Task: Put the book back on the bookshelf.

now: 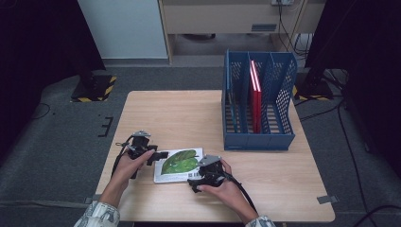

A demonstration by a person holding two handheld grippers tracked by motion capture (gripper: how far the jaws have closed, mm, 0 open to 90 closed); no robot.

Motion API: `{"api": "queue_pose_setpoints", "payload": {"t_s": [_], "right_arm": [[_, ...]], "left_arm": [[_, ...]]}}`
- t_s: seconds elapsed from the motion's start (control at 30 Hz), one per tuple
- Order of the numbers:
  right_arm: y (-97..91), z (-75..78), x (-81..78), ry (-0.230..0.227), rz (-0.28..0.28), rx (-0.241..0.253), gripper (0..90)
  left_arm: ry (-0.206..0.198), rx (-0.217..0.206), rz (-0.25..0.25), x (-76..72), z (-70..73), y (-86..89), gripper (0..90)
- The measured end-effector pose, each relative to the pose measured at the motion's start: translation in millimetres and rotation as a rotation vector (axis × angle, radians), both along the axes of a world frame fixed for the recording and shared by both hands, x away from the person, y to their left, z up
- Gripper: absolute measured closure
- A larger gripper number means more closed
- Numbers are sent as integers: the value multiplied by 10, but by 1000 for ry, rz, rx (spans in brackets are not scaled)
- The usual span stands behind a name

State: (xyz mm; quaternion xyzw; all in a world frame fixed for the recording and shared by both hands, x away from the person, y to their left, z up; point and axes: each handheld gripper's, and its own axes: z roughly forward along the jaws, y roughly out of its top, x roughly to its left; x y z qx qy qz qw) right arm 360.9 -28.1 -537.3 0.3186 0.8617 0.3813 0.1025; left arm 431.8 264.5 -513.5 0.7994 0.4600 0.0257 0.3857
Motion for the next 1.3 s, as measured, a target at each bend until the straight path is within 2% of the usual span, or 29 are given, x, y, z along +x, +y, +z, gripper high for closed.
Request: {"api": "queue_pose_setpoints", "payload": {"t_s": [0.1,0.23,0.6,0.77,0.9,1.03,1.3], "right_arm": [[-12,5,-2,4,2,8,71],[-28,11,-1,14,7,17,76],[-46,24,-15,32,17,21,82],[-31,25,-30,22,30,-4,78],[-19,24,-38,7,36,-23,74],[-16,29,-45,14,33,-26,69],[18,6,-65,-6,18,-32,50]], "left_arm": [[2,36,-8,-22,-22,3,244],[9,58,-31,-24,-40,-15,244],[-11,98,-74,-25,-48,-99,241],[-6,129,-88,-3,-32,-135,235],[-4,122,-73,5,-31,-146,239],[10,105,-58,15,-28,-135,249],[28,97,-45,11,1,-126,264]]}}
